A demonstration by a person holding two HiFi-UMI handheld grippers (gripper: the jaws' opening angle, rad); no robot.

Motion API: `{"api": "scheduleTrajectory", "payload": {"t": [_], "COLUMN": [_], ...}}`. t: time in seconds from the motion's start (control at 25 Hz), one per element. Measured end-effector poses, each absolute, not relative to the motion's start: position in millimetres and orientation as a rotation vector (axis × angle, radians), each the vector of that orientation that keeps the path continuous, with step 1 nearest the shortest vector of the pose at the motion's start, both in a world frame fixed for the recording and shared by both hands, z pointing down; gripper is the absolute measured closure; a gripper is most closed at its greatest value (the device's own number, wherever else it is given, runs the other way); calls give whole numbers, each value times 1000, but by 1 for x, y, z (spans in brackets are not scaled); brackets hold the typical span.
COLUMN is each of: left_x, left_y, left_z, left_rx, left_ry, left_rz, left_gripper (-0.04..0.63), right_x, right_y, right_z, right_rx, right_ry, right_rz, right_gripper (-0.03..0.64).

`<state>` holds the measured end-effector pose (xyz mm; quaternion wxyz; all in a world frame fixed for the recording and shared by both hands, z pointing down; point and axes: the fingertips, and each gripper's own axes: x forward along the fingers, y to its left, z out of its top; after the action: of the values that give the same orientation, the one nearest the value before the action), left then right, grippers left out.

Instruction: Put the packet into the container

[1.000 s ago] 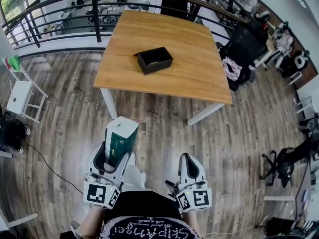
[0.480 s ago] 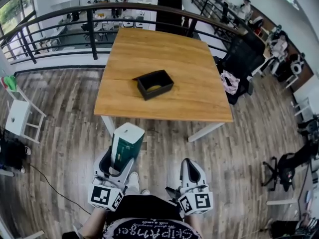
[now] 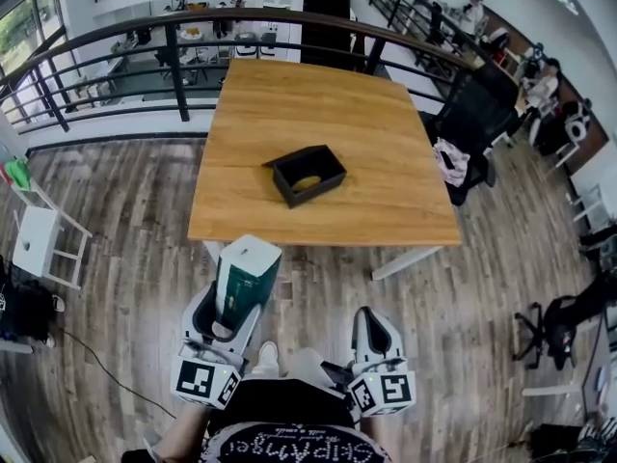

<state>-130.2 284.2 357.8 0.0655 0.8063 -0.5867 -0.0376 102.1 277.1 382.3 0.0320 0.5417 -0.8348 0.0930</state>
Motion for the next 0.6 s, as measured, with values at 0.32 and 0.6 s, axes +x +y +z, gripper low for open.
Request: {"api": "scheduleTrajectory", "payload": {"t": [0.32,0.6], "left_x": [-153,-155], "left_y": [274,256], "left_z": [369,374], "left_rx": [2350,2314], "left_ry": [-1824,-1845], "left_rz": [-98,-83], "left_gripper": [255,255], "right_x": [87,83], "right_y": [261,239], "right_z": [387,395], "right_rx": [1616,1563], "right_ry": [-2582,-2585], "right_rz": [309,345], "right_gripper": [583,582]}}
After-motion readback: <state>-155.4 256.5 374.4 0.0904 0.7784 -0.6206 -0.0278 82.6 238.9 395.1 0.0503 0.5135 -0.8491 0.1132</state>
